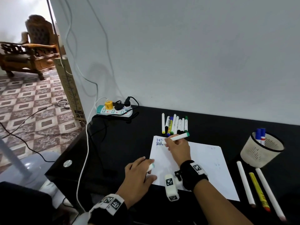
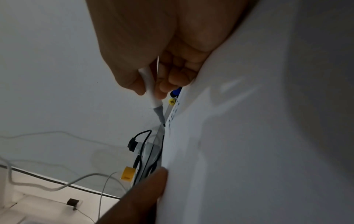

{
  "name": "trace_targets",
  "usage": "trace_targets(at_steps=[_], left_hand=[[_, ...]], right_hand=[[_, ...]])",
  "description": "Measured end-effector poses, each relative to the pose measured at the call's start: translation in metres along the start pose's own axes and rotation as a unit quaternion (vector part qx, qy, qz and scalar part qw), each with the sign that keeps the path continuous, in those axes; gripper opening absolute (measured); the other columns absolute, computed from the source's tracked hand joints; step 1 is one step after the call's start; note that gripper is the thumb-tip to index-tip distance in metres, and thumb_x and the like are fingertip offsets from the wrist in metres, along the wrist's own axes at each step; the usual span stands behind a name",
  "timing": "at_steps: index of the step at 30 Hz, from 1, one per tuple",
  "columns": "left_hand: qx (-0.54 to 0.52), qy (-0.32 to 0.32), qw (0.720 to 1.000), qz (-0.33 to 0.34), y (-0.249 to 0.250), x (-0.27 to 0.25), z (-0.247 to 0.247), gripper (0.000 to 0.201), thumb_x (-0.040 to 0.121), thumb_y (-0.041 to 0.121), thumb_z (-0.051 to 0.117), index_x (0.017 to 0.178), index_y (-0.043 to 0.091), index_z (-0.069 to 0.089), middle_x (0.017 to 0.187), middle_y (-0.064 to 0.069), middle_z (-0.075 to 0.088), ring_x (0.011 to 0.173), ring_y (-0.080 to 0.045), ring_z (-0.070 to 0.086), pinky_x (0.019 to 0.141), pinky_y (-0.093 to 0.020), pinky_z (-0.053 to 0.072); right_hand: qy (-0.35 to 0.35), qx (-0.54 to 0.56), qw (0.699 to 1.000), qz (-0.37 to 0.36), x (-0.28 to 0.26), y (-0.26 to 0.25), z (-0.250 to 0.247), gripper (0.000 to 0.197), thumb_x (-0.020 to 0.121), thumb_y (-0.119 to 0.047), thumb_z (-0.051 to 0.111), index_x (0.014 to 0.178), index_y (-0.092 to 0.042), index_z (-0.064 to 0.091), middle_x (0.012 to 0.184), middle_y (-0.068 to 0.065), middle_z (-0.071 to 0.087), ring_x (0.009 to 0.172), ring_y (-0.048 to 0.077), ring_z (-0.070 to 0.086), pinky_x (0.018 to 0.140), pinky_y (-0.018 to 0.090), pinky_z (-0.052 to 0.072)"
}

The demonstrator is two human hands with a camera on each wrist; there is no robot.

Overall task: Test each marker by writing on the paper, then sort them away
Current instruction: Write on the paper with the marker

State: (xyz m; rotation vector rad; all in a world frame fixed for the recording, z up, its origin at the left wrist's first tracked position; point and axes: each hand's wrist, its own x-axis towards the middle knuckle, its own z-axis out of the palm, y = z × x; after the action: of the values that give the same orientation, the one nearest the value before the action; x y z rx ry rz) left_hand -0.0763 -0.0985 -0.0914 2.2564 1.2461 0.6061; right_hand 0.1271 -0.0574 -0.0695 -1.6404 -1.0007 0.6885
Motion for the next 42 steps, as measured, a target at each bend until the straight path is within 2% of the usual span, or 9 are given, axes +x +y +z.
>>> trace_targets(at_steps=[8, 12, 15, 22, 29, 31, 34, 39, 42], left_hand=[[0.005, 0.015, 1.0, 0.009, -0.004, 0.0, 0.004, 0.049, 0.092, 0.043, 0.054, 0.139, 0.036, 0.042, 0.111, 0.032, 0.047, 0.142, 0.009, 0.009, 0.113, -0.025, 0.008], [-0.003, 0.017, 1.0, 0.006, -0.001, -0.002, 0.002, 0.05, 0.094, 0.041, 0.055, 0.141, 0.036, 0.041, 0.106, 0.035, 0.039, 0.142, 0.009, 0.009, 0.113, -0.023, 0.004], [-0.002, 0.02, 1.0, 0.009, -0.001, -0.002, 0.002, 0.05, 0.093, 0.04, 0.057, 0.141, 0.035, 0.042, 0.113, 0.037, 0.034, 0.143, 0.008, 0.011, 0.113, -0.023, 0.005], [-0.004, 0.02, 1.0, 0.007, -0.003, -0.003, 0.004, 0.05, 0.094, 0.041, 0.056, 0.141, 0.036, 0.04, 0.112, 0.027, 0.052, 0.142, 0.01, 0.008, 0.116, -0.026, 0.006], [0.002, 0.022, 1.0, 0.007, -0.004, -0.001, 0.004, 0.051, 0.094, 0.041, 0.056, 0.142, 0.036, 0.04, 0.112, 0.033, 0.041, 0.142, 0.009, 0.008, 0.113, -0.024, 0.004], [0.005, 0.018, 1.0, 0.006, -0.005, -0.001, 0.005, 0.051, 0.094, 0.042, 0.055, 0.142, 0.037, 0.039, 0.109, 0.035, 0.043, 0.142, 0.01, 0.007, 0.113, -0.023, 0.005], [0.005, 0.018, 1.0, 0.006, -0.006, -0.001, 0.006, 0.051, 0.094, 0.043, 0.055, 0.142, 0.037, 0.039, 0.107, 0.03, 0.051, 0.141, 0.011, 0.007, 0.113, -0.024, 0.005], [0.008, 0.017, 1.0, 0.007, -0.007, 0.0, 0.006, 0.05, 0.093, 0.043, 0.055, 0.141, 0.037, 0.04, 0.103, 0.029, 0.051, 0.142, 0.009, 0.01, 0.11, -0.023, 0.006], [0.012, 0.015, 1.0, 0.006, -0.009, 0.001, 0.008, 0.05, 0.092, 0.043, 0.056, 0.14, 0.037, 0.041, 0.097, 0.031, 0.049, 0.142, 0.007, 0.013, 0.111, -0.025, 0.009]], right_hand=[[-0.005, -0.025, 0.999, -0.04, 0.001, 0.009, 0.004, 0.007, 0.087, -0.022, 0.067, 0.081, -0.022, 0.069, 0.074, -0.001, 0.073, 0.076, 0.015, 0.069, 0.073, 0.027, 0.052], [-0.006, -0.021, 0.999, -0.043, 0.002, 0.011, 0.004, 0.009, 0.088, -0.023, 0.067, 0.079, -0.023, 0.069, 0.075, 0.001, 0.073, 0.078, 0.018, 0.07, 0.076, 0.033, 0.057], [-0.008, -0.027, 0.999, -0.041, 0.001, 0.011, 0.006, 0.012, 0.088, -0.021, 0.067, 0.076, -0.023, 0.069, 0.074, 0.005, 0.073, 0.076, 0.021, 0.07, 0.077, 0.04, 0.057], [-0.004, -0.017, 0.999, -0.044, 0.001, 0.011, 0.004, 0.012, 0.089, -0.021, 0.068, 0.077, -0.021, 0.07, 0.075, 0.008, 0.073, 0.077, 0.025, 0.07, 0.076, 0.038, 0.057], [-0.011, -0.018, 0.998, -0.054, 0.002, 0.012, 0.004, 0.007, 0.089, -0.02, 0.066, 0.083, -0.018, 0.069, 0.075, 0.006, 0.072, 0.077, 0.023, 0.069, 0.072, 0.03, 0.055], [-0.013, -0.02, 0.998, -0.053, 0.001, 0.012, 0.004, 0.007, 0.088, -0.019, 0.067, 0.083, -0.016, 0.068, 0.075, 0.007, 0.072, 0.077, 0.024, 0.069, 0.07, 0.027, 0.053], [-0.015, -0.015, 0.998, -0.051, 0.002, 0.014, 0.005, 0.006, 0.088, -0.022, 0.067, 0.082, -0.02, 0.068, 0.075, 0.005, 0.072, 0.077, 0.021, 0.069, 0.074, 0.031, 0.055], [-0.01, -0.021, 0.999, -0.039, 0.001, 0.012, 0.005, 0.008, 0.089, -0.019, 0.067, 0.081, -0.017, 0.067, 0.076, 0.007, 0.072, 0.078, 0.023, 0.069, 0.071, 0.03, 0.053], [-0.007, 0.004, 1.0, -0.014, 0.002, 0.012, 0.005, 0.008, 0.089, -0.023, 0.068, 0.082, -0.018, 0.069, 0.072, 0.002, 0.072, 0.072, 0.016, 0.067, 0.073, 0.029, 0.053]])
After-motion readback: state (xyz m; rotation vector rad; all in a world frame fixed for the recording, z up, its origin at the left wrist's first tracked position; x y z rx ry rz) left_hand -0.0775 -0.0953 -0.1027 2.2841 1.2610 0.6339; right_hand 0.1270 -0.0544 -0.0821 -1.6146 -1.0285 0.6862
